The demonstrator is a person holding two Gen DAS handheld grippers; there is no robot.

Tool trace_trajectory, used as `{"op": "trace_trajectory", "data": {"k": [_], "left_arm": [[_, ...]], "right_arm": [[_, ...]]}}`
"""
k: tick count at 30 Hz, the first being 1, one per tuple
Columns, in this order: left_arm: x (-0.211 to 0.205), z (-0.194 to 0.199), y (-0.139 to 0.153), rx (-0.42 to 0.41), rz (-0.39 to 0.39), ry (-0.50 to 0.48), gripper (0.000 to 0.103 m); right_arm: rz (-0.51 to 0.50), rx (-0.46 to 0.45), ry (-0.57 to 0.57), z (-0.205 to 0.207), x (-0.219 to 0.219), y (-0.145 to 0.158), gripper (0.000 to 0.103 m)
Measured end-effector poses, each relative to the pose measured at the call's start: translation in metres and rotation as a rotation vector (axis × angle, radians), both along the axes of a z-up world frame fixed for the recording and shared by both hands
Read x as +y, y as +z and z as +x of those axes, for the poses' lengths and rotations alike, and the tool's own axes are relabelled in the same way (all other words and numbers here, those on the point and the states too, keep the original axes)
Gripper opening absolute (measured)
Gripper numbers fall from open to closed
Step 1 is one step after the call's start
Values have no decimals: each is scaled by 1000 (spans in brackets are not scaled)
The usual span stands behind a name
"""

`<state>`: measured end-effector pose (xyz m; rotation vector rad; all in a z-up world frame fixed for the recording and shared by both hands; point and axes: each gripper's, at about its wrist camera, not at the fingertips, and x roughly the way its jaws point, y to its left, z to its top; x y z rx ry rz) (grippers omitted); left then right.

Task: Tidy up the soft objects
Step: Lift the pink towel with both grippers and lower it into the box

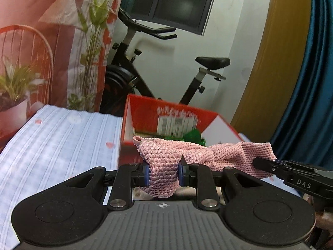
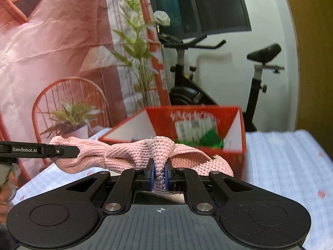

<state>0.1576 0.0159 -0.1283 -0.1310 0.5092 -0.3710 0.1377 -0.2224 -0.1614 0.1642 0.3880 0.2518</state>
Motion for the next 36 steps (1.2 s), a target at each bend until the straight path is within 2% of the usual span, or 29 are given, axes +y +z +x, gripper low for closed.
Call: {"op": "trace_trajectory", "data": {"k": [5,8,11,15,18,24,33,36], "left_arm": [[-11,33,21,-34,7,-8,26],[-20,62,30,-59,28,-13,26],[-27,95,35,-56,23,-1,26],[-38,133,31,-32,73,7,26],[-42,161,24,19,68,18,26],[-53,195,8,82,129,2,26],[-59,211,-14,156,179,-48,26],[-59,211,-15,156,182,-59,33]], "right_arm": [[5,-16,-13,36,-7,25,8],[-46,-15,-16,68,-6,36,8],[-71,7,-26,103,-9,44,8],[-84,56,-43,150,-12,46,8],[-119,119,-53,186,-10,41,8],[-80,265,-67,234,-13,16,8],[-60,399,-60,260,-11,-19,8],[-67,419,-69,262,-11,-24,9]]}}
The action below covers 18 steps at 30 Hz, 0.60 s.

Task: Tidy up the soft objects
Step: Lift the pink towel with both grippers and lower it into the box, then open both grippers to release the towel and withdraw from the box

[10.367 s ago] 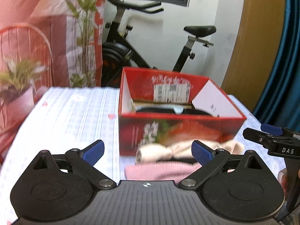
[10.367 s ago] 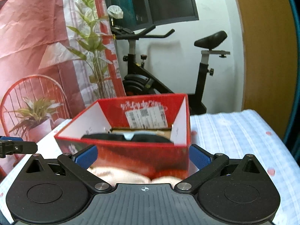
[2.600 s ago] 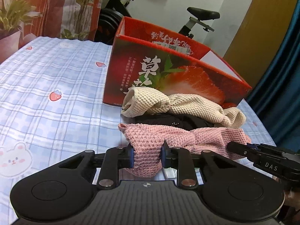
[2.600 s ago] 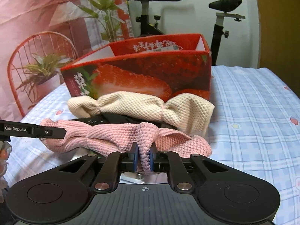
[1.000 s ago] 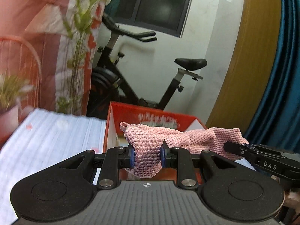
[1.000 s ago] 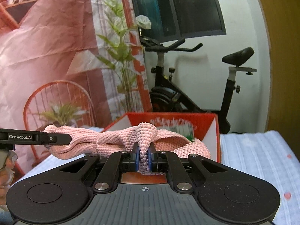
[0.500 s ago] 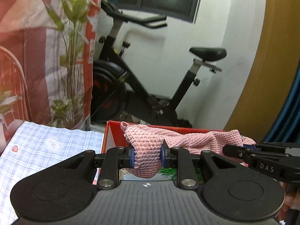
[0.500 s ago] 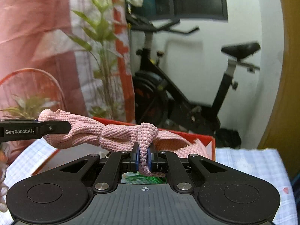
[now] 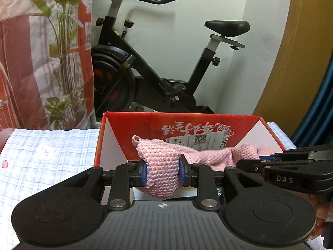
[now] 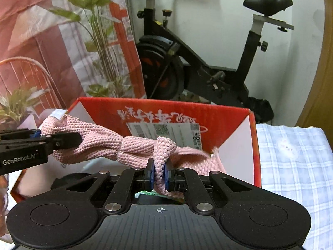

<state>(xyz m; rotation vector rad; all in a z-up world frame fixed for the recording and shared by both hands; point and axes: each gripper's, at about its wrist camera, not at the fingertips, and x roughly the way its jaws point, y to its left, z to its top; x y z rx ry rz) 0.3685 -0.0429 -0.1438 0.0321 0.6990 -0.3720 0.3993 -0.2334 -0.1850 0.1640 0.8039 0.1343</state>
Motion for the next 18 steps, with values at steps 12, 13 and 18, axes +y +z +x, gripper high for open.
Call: {"op": "trace_trajectory", "data": {"k": [12,13,18], "left_arm": [[4,-19,25,-34,-7,-1,82],[5,-23,28,-41,-6,3,87],[8,-44,47,-86,-8,5,100]], "right_arm": [[-76,-64,-32,-25,-7,18,59],[-79,-73,-34,-29,-7,20,66],[-99,-166,-57,-54,-14,40,102]]}}
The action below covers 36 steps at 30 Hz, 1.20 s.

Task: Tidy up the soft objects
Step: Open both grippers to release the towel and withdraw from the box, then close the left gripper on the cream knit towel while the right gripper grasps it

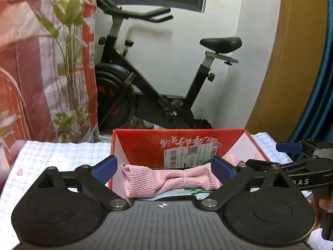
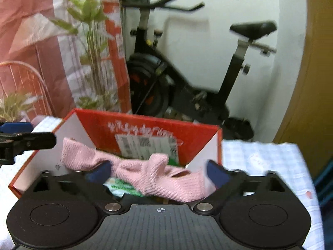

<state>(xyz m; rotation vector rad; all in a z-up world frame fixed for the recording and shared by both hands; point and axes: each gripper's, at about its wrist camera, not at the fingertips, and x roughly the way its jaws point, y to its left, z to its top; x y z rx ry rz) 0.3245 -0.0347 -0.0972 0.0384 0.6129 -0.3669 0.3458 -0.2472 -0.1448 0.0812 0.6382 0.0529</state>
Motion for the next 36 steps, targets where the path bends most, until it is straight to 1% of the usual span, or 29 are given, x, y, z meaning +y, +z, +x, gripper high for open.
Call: {"op": "trace_trajectory", "data": {"k": [3,6,8,12,17,20,23,27,31,36], "left_arm": [[2,-12,9,-24,4,10,102],[2,-25,17,-46,16,22,102],[4,-35,20,-57,2,16,102],[11,-54,24,-63,-44,7,102],[21,-76,23,-72,-60,25,102],[26,-87,19,-64,-73,18,102],[28,-97,13,-74,-53,26,102],[35,-109,2,-75,-44,36,102],[47,-124,-15,-46,-60,48,102],[53,-134,-40,4,-43,66,102]], "right_arm": [[-3,-36,-13,-14,-5,10,103],[-43,-60,-43,-28,-4,17,103],[-60,-79,-50,-39,-3,20,103],[-26,-112,-53,-61,-8,22,103],[-30,-148,-74,-87,-13,19,103],[-13,-154,-71,-101,-17,14,103],[2,-161,-84,-115,-22,5,103],[33,-148,-69,-134,-30,-10,103],[53,-155,-83,-154,-36,-25,103],[52,-145,-84,-170,-36,-49,103]]}}
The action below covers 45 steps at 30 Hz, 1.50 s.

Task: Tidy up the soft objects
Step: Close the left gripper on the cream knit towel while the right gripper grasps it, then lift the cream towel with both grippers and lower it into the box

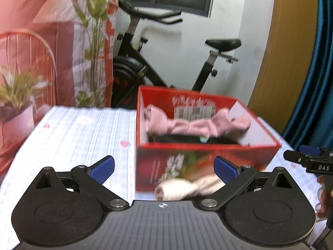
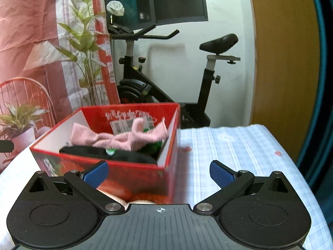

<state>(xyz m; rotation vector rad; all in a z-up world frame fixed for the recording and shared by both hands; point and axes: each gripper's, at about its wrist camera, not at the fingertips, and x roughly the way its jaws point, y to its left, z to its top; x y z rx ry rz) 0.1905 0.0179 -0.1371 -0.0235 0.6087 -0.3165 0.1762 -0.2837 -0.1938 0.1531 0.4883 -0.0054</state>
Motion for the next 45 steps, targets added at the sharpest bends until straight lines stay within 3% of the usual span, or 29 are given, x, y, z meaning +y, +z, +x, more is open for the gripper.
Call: {"op": "trace_trajectory", "data": {"k": [5,11,18,26,28,32,34,37,45], "left_arm": [[7,2,-25,75,-46,-1,99],[2,13,-47,111,-42,-18,83],[-5,30,-69,150,-78,-11,81],[-13,48,-84,190,-128,-16,69],[-16,50,-86,200,-133,-28,57],[-19,46,-86,193,-130,-53,42],[-20,44,-84,193,-126,-61,27],[-22,38,-79,176,-109,-67,22],[-21,12,-52,114,-123,-60,22]], "right_arm": [[22,33,14,-6,6,-24,102],[89,87,35,-3,13,-48,87],[144,91,12,11,17,-69,78],[184,101,6,17,10,-77,64],[197,102,-2,16,7,-79,58],[200,100,0,13,5,-80,56],[197,106,7,12,6,-81,45],[226,104,8,9,2,-76,29],[231,35,26,-8,5,-52,22]]}}
